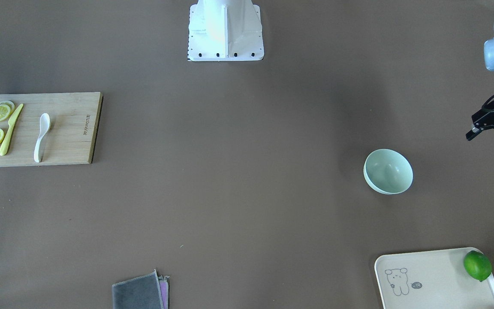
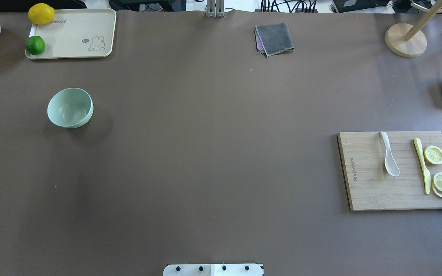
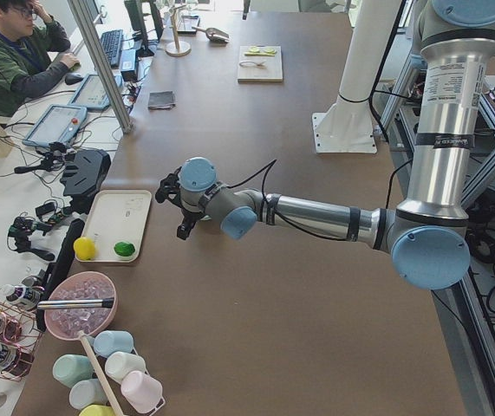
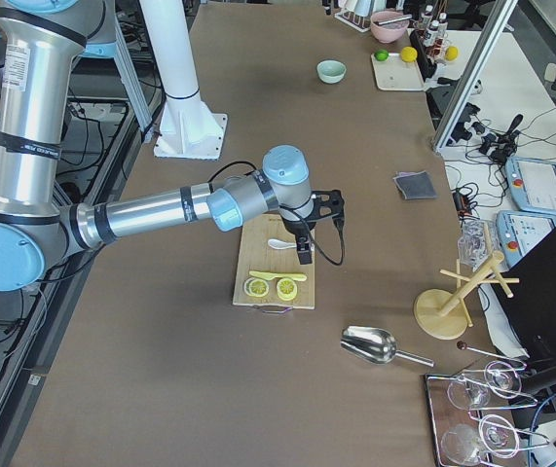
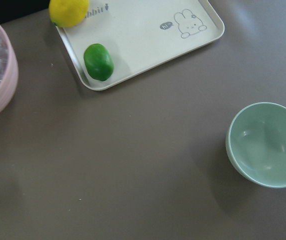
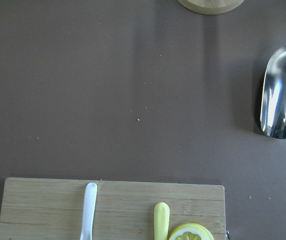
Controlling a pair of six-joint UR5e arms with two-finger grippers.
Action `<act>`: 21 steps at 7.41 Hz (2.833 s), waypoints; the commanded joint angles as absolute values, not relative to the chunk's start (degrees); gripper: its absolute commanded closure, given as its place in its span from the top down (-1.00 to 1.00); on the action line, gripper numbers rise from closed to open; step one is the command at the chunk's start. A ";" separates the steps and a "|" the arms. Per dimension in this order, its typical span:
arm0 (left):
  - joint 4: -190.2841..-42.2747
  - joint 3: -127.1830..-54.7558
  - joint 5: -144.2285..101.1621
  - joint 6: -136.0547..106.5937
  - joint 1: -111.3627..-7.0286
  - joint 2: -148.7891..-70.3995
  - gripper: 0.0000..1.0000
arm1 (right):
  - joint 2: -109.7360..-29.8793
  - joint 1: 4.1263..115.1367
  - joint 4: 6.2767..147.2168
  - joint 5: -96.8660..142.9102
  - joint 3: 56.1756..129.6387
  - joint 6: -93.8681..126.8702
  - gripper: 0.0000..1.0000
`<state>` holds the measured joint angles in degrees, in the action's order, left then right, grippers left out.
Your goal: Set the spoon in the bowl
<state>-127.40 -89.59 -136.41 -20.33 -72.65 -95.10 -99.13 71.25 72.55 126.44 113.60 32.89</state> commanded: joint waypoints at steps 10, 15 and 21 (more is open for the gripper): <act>-143.06 -74.63 -123.68 -32.25 -55.03 -103.80 0.94 | -98.53 65.65 62.14 123.49 109.07 40.69 0.97; -143.27 -76.45 -124.01 -37.15 -54.93 -105.72 -1.00 | -98.61 65.65 62.05 123.49 109.34 40.78 0.97; -142.04 -84.20 -115.91 -64.99 -43.72 -114.84 -1.00 | -99.05 65.65 60.47 123.66 109.34 40.78 0.98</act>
